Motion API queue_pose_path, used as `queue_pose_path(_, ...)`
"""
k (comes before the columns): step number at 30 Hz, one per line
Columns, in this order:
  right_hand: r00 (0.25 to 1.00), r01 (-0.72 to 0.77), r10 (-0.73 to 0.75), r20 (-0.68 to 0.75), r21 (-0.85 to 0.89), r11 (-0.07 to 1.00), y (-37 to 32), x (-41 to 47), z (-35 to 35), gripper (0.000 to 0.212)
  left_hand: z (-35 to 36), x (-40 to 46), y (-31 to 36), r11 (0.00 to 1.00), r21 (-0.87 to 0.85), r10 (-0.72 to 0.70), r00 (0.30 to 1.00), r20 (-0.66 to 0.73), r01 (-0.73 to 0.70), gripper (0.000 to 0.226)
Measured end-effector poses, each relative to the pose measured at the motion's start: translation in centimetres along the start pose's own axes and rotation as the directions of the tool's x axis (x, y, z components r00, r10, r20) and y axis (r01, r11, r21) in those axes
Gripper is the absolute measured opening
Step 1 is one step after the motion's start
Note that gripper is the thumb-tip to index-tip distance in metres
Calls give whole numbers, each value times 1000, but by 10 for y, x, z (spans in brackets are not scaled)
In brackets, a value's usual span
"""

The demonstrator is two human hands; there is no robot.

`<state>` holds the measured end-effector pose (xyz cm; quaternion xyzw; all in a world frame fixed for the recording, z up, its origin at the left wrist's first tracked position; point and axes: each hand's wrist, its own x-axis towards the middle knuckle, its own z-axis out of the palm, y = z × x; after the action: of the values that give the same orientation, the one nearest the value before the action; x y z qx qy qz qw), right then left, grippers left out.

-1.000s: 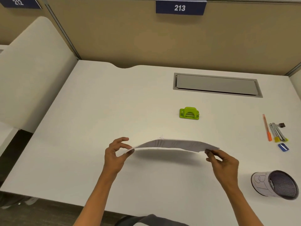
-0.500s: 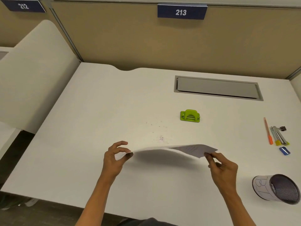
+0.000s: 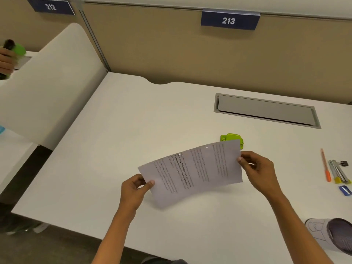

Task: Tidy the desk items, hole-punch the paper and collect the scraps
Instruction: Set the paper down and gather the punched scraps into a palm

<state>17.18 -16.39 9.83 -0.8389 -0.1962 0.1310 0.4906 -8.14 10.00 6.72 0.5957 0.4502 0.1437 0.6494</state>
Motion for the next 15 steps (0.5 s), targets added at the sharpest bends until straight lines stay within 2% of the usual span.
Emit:
queue_pose_path(7,970,136,-84,230,-222,966,-37,77,65,16,-20,-4,-22,944,-213,-280,952,-121,250,17)
queue_pose_path(12,904,244,-101,415,-308,920,-65,121,129,18,-36,-10,-39,882,-316,-423,884,-200,351,15)
queue_pose_path(15,868,273,-84,490,-328,905,-81,140,171,18,-45,-10,-47,832,-391,-505,830,-237,395,24)
